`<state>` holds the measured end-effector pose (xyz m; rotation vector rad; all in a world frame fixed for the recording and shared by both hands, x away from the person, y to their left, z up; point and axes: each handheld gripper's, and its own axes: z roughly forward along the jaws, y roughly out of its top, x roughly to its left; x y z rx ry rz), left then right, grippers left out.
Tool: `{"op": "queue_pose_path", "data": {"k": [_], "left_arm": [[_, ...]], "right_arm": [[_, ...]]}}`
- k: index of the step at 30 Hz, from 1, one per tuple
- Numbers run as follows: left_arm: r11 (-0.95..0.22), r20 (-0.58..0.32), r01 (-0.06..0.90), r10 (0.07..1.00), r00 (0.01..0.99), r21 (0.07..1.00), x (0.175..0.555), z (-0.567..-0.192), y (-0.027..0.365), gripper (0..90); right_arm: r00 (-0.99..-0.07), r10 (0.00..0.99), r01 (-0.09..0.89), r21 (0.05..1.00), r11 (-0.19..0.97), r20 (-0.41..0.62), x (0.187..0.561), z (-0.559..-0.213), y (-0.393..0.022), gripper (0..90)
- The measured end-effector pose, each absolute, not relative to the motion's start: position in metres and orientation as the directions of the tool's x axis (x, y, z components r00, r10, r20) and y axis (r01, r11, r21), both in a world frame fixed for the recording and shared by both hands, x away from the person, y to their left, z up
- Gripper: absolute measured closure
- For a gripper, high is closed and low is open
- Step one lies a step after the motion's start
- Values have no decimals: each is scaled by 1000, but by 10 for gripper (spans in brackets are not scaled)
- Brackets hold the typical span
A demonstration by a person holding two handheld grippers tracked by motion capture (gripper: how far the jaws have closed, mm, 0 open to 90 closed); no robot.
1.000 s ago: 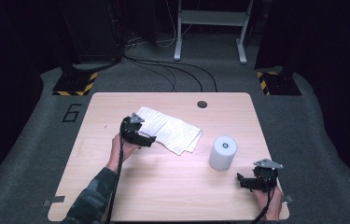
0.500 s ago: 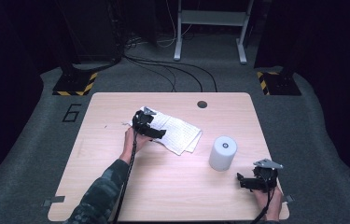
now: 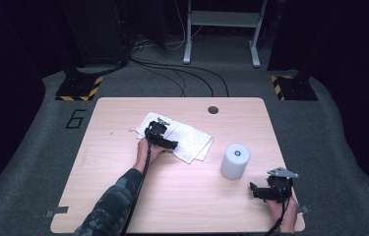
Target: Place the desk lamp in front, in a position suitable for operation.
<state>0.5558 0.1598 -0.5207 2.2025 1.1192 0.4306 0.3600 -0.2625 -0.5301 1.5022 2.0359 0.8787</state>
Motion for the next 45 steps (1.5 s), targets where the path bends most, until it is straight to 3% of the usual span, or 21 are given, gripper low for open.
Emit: {"op": "queue_pose_path", "data": {"k": [4,11,22,30,45], "left_arm": [[-446,6,606,809,588,658,553,-520,159,43],[-437,15,594,813,582,676,547,-518,161,173],[-426,16,575,813,583,698,542,-515,164,560],[-431,24,562,807,590,706,538,-515,161,754],[-421,40,462,771,635,781,514,-486,172,801]], "right_arm": [[-298,954,661,723,200,9,360,-530,-263,4],[-304,953,661,722,205,9,360,-530,-263,7],[-306,952,660,723,206,8,360,-530,-263,10],[-309,951,659,722,210,5,360,-530,-263,13],[-313,950,659,720,218,-2,360,-529,-264,19]]}}
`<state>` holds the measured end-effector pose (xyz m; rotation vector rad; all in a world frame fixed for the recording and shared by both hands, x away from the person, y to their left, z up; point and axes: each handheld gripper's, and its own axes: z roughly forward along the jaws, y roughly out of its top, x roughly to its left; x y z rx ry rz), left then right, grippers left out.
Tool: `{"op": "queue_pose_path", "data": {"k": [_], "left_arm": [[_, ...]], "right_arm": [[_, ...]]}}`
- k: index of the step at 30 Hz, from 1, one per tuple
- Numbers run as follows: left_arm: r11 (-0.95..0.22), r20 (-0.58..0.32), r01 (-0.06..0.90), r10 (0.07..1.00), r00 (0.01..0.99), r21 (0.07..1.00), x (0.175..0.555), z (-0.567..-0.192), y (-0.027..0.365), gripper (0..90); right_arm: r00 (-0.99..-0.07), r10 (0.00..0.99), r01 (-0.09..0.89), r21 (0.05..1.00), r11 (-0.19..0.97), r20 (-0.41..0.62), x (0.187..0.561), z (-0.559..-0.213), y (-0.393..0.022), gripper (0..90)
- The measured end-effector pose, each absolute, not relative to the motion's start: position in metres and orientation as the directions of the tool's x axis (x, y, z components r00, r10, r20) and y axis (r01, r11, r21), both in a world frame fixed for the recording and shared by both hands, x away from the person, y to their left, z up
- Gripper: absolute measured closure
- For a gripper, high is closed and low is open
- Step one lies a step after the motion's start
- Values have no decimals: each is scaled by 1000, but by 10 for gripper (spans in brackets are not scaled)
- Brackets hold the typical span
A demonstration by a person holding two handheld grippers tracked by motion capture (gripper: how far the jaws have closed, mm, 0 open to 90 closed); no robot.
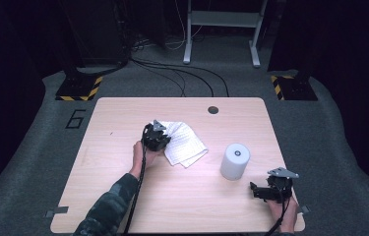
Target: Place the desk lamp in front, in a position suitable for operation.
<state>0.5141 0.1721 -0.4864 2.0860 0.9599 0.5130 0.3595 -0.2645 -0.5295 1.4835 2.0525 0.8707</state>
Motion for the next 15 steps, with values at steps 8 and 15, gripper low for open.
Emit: {"op": "queue_pose_path", "data": {"k": [8,15], "left_arm": [[-403,60,374,743,666,836,491,-450,176,804],[-405,77,324,717,693,855,472,-426,182,804]], "right_arm": [[-311,950,659,720,218,-2,360,-529,-264,21],[-314,949,654,725,216,0,360,-530,-265,21]]}}
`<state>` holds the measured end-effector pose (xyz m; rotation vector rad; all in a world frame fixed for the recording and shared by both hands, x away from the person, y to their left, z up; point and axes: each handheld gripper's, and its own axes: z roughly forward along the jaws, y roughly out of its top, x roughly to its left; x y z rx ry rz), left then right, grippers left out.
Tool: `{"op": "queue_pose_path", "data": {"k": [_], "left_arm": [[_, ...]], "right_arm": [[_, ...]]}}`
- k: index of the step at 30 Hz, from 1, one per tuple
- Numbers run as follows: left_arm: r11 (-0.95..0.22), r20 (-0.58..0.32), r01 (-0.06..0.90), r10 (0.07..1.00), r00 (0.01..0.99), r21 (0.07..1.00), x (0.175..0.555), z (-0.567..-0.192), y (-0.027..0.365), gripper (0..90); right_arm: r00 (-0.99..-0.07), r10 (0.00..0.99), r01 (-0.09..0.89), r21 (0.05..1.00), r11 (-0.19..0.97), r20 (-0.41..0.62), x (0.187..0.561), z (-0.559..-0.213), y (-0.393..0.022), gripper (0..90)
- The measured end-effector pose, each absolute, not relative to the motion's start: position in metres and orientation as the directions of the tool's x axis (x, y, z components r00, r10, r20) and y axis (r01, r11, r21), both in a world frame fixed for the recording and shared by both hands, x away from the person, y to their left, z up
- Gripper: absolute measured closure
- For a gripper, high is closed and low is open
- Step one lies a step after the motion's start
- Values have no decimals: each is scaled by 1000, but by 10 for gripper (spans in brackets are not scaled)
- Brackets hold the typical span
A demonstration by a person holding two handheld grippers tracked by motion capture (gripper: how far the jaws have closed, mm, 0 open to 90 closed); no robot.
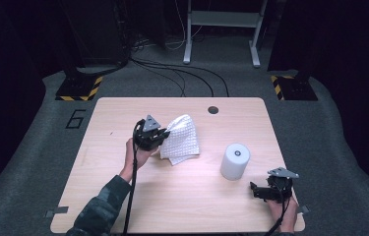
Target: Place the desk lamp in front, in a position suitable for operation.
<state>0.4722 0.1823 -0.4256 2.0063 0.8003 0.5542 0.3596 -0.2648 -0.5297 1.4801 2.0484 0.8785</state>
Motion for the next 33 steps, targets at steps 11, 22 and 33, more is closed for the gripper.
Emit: {"op": "queue_pose_path", "data": {"k": [11,22,33], "left_arm": [[-385,87,285,713,696,878,451,-402,205,804],[-379,97,278,726,681,882,435,-393,224,804],[-393,104,296,736,669,871,412,-396,257,804]], "right_arm": [[-309,951,659,721,217,-3,360,-529,-264,23],[-302,953,654,728,203,6,360,-530,-264,23],[-304,953,656,726,205,7,360,-530,-264,23]]}}
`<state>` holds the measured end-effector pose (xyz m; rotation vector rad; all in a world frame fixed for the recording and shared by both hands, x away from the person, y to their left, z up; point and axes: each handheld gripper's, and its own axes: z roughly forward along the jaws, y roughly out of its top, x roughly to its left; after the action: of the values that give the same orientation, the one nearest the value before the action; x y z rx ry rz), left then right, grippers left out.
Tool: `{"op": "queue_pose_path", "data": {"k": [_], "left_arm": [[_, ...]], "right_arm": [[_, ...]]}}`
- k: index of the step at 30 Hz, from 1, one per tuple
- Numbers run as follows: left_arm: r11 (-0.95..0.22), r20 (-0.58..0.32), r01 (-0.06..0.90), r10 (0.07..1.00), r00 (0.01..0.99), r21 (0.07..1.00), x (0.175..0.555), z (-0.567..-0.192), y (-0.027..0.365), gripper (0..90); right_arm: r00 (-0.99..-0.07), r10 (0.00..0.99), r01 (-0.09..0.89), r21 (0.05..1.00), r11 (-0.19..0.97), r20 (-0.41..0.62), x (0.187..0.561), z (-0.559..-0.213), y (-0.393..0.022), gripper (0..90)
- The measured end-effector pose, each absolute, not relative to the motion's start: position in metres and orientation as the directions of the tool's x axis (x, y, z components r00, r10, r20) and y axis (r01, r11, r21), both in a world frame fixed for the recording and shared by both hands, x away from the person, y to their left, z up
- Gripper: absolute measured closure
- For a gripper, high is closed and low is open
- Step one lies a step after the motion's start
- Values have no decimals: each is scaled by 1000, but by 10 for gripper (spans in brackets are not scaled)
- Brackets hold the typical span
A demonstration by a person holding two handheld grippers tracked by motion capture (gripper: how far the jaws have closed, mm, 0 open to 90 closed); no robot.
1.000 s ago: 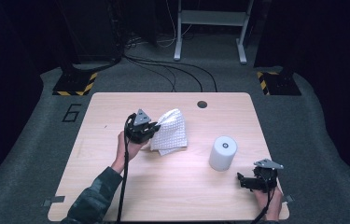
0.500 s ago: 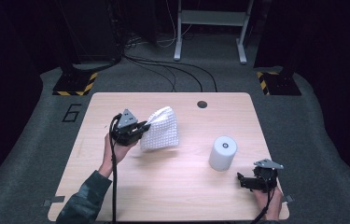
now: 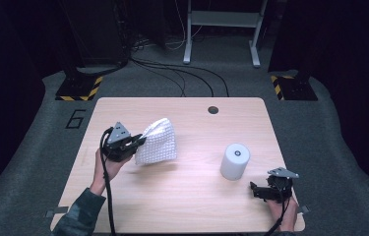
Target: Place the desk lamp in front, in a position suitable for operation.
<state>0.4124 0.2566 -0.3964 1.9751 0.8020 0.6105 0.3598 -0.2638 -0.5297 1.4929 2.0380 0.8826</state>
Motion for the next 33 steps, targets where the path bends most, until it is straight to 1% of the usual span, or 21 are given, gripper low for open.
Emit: {"op": "queue_pose_path", "data": {"k": [7,9,14,21,22,23,25,27,29,33], "left_arm": [[-372,88,308,750,656,876,400,-401,272,804],[-365,67,332,754,654,870,395,-406,280,804],[-365,48,369,763,645,855,390,-416,290,804],[-340,-12,459,793,609,821,381,-452,312,802],[-340,-12,459,793,609,821,381,-452,312,802],[-328,-31,484,803,595,811,380,-464,317,802],[-314,-55,515,812,581,798,378,-475,321,801],[-304,-64,524,818,572,796,378,-481,323,799],[-289,-83,548,828,555,785,377,-494,329,798],[-272,-94,565,841,534,779,377,-505,332,795]], "right_arm": [[-301,954,654,729,204,3,360,-530,-264,22],[-301,954,656,726,205,3,360,-530,-264,23],[-303,953,660,722,207,3,360,-530,-264,23],[-302,953,659,723,207,3,360,-530,-264,23],[-302,953,659,723,207,3,360,-530,-264,23],[-302,953,660,723,207,3,360,-530,-264,23],[-302,953,660,723,206,3,360,-530,-264,23],[-301,954,660,723,206,3,360,-530,-263,23],[-301,954,660,723,206,3,360,-530,-263,23],[-304,953,659,722,211,-1,360,-530,-264,23]]}}
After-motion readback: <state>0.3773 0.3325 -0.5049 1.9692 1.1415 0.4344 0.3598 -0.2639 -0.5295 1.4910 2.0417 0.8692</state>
